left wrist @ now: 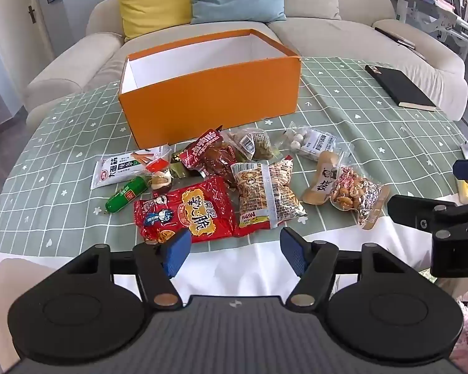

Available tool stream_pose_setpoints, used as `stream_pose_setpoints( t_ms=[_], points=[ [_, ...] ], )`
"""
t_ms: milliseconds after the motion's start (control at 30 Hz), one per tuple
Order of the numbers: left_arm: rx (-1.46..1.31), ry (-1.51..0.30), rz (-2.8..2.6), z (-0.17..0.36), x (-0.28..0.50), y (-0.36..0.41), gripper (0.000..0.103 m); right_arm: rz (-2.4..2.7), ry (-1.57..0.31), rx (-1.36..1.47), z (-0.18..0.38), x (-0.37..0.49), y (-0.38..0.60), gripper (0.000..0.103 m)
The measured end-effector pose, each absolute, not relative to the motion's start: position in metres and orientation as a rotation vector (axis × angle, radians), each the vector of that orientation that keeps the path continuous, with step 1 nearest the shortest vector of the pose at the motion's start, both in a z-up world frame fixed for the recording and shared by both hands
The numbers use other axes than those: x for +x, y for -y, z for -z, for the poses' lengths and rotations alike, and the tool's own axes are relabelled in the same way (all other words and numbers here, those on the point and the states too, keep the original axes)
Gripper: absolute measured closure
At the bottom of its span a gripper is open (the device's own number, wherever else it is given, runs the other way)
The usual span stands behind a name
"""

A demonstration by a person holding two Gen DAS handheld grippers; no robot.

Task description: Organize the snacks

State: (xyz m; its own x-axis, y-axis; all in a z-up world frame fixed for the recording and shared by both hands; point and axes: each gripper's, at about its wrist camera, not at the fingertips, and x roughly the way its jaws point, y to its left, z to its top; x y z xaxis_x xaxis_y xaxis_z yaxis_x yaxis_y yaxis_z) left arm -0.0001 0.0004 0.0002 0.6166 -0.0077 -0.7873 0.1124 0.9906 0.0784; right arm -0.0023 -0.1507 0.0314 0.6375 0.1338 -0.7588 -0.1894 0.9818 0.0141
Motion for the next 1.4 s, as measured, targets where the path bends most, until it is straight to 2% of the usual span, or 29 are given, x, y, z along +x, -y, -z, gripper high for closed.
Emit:
stream_pose_setpoints(
  t_ms=[1400],
  points=[
    [0.105,-0.937,0.058,0.004,0.001,-0.003,0.029,-0.186,-0.890,-0.066,-0.022,0.000,0.149,0.004]
  ],
)
